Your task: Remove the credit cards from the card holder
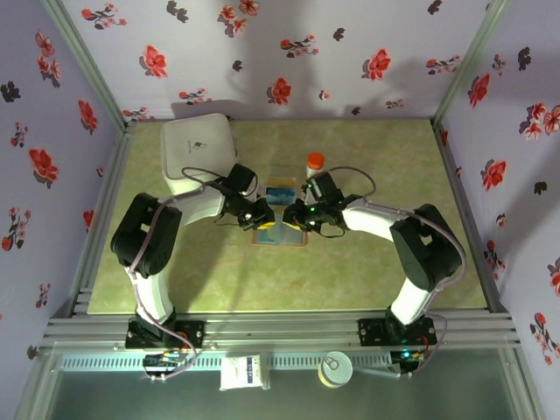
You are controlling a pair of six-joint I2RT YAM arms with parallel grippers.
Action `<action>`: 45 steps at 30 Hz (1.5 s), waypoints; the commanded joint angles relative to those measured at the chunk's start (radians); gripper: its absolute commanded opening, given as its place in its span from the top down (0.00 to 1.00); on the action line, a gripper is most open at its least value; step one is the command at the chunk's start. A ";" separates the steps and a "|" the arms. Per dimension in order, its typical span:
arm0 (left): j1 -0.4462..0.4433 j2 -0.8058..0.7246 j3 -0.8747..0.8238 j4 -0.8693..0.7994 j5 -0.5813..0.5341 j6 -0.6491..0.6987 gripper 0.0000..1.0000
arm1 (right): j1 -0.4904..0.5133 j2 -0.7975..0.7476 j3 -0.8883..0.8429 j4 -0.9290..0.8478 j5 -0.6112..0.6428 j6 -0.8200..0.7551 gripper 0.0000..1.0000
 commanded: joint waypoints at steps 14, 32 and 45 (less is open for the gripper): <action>-0.083 0.065 0.166 -0.101 -0.029 -0.005 0.82 | -0.105 -0.178 -0.128 -0.062 0.031 -0.055 0.74; -0.111 0.138 0.260 -0.133 -0.018 0.011 0.72 | -0.127 -0.203 -0.145 -0.076 0.015 -0.057 0.72; -0.094 0.156 0.275 -0.146 -0.007 0.044 0.70 | -0.118 -0.170 -0.116 -0.063 0.007 -0.031 0.72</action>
